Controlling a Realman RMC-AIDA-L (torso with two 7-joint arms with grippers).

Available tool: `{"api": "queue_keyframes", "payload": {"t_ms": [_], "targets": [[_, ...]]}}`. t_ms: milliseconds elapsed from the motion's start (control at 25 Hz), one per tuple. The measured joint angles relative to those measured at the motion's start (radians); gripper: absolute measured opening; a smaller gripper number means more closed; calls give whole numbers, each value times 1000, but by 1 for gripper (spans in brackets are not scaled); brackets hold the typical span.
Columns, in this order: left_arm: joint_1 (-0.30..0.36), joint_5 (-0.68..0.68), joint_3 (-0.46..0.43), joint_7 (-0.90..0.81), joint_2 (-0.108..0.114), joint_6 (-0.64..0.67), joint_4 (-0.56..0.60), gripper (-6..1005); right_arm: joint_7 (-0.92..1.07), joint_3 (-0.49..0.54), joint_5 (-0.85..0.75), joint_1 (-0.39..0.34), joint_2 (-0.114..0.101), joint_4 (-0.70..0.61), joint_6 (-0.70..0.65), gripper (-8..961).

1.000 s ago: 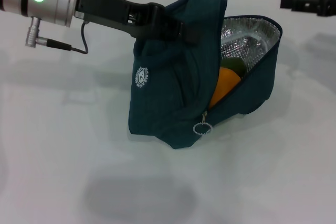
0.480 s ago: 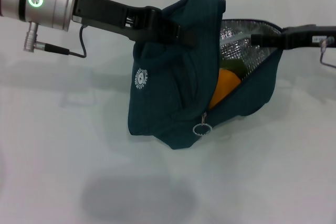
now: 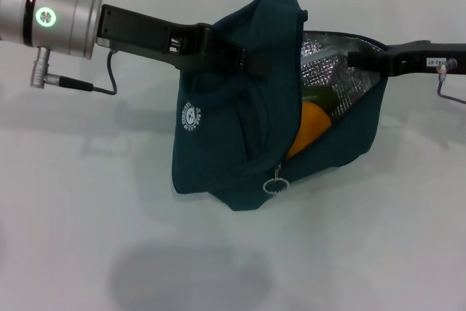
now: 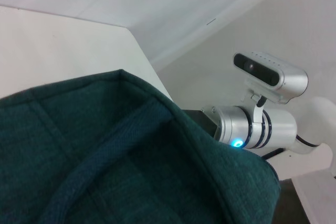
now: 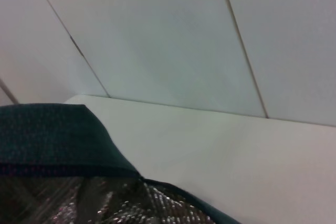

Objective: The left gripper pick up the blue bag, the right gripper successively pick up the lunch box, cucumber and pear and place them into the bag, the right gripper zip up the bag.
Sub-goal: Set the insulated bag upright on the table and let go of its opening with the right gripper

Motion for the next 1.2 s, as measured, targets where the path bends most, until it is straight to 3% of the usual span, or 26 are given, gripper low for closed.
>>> {"api": "queue_keyframes", "payload": {"t_ms": [400, 680, 880, 1200], "targets": [[3, -29, 0, 1, -4, 2, -34, 69, 4, 0, 4, -8, -9, -35, -82, 118], [4, -38, 0, 30, -4, 2, -51, 69, 5, 1, 7, -12, -20, -56, -121, 35], [4, -39, 2, 82, -12, 5, -80, 68, 5, 2, 72, -51, -25, -138, -211, 17], [2, -41, 13, 138, -40, 28, -113, 68, -5, 59, 225, -84, -60, -199, -393, 16]]}}
